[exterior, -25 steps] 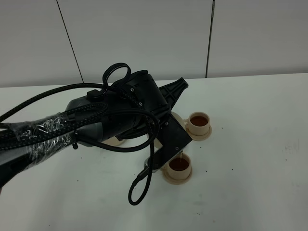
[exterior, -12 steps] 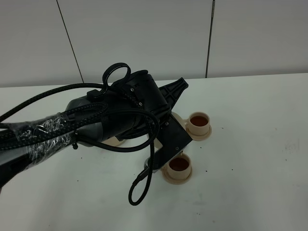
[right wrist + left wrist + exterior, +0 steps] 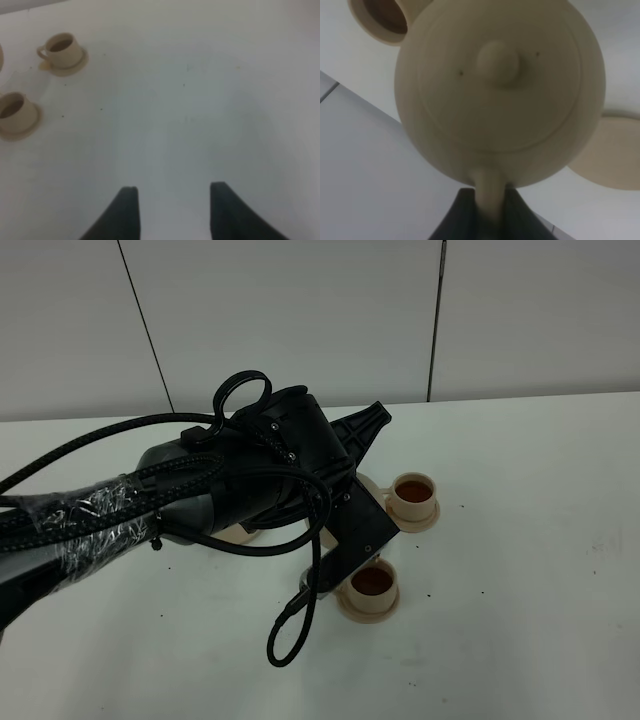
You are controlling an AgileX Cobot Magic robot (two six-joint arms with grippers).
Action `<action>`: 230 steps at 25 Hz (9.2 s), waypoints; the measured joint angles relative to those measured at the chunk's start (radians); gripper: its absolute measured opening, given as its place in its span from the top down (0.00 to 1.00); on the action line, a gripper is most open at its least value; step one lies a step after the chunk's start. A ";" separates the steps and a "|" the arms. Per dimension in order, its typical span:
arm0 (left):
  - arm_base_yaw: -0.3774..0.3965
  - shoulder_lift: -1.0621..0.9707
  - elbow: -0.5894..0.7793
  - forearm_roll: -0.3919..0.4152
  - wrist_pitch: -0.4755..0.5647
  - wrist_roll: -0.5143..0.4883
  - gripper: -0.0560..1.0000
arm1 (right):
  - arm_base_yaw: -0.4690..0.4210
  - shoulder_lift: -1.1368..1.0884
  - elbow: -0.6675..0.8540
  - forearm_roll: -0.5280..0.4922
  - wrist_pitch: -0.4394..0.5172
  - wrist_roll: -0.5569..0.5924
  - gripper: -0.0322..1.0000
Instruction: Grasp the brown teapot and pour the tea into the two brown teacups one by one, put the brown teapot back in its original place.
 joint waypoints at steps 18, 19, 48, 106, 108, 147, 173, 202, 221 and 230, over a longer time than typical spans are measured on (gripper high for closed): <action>0.000 0.000 0.000 -0.005 0.018 -0.036 0.79 | 0.000 0.000 0.000 0.000 0.000 0.000 0.65; 0.000 0.000 0.000 -0.005 0.023 -0.040 0.79 | 0.000 0.000 0.000 0.000 0.000 0.000 0.65; 0.000 0.000 0.000 -0.034 0.123 -0.249 0.79 | 0.000 0.000 0.000 0.000 0.000 0.000 0.65; 0.157 0.018 -0.158 -0.729 0.314 -0.624 0.79 | 0.000 0.000 0.001 0.000 0.000 0.000 0.65; 0.157 0.018 -0.158 -0.724 0.315 -0.626 0.79 | 0.000 0.000 0.001 0.000 0.000 0.000 0.65; 0.393 0.038 -0.032 -0.585 0.154 -0.669 0.79 | 0.000 0.000 0.002 0.000 0.000 0.000 0.65; 0.616 0.097 0.020 -0.772 -0.048 -0.367 0.79 | 0.000 0.000 0.002 0.000 0.000 0.000 0.65; 0.616 0.107 0.021 -0.766 -0.034 -0.365 0.79 | 0.000 0.000 0.002 0.000 0.000 0.000 0.65; 0.616 0.107 0.021 -0.765 -0.041 -0.366 0.79 | 0.000 0.000 0.002 0.000 0.000 0.000 0.65; 0.616 0.107 0.021 -0.763 -0.041 -0.366 0.79 | 0.000 0.000 0.002 0.000 0.000 0.000 0.65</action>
